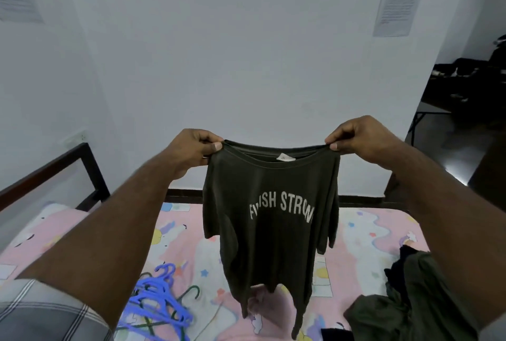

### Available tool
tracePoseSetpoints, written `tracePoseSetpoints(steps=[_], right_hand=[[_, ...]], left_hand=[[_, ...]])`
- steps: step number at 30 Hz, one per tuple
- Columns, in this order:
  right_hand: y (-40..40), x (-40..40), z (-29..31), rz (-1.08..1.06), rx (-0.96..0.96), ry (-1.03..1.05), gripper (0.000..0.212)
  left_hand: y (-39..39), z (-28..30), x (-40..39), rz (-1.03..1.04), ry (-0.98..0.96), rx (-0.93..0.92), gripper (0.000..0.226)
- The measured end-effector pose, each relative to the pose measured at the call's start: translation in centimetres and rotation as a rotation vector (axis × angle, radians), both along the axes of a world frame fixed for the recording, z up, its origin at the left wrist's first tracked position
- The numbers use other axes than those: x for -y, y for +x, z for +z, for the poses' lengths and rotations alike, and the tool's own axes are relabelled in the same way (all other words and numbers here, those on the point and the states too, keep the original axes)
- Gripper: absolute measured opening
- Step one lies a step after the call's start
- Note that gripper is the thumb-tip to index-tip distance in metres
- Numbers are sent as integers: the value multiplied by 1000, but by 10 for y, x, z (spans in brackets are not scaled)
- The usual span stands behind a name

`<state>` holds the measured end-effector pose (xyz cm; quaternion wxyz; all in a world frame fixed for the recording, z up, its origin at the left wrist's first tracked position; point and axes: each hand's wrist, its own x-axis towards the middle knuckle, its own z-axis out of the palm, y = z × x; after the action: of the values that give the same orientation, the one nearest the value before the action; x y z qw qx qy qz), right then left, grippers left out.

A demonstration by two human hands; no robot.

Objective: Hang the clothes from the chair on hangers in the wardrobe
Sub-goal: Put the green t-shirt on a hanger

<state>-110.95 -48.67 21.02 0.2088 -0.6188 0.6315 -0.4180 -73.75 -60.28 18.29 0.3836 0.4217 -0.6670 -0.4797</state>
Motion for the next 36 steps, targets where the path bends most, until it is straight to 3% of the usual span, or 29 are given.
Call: tracePoseSetpoints(steps=[8, 12, 27, 36], right_hand=[[32, 0, -21, -50, 69, 44, 16], [40, -6, -57, -68, 104, 178, 15], [34, -7, -266, -86, 158, 706, 17], [7, 67, -399, -180, 22, 678, 16]], left_hand=[[20, -21, 18, -41, 29, 81, 8], [23, -58, 26, -30, 80, 178, 6], [14, -275, 17, -110, 378, 480, 4], [-38, -400, 65, 48, 331, 559, 17]])
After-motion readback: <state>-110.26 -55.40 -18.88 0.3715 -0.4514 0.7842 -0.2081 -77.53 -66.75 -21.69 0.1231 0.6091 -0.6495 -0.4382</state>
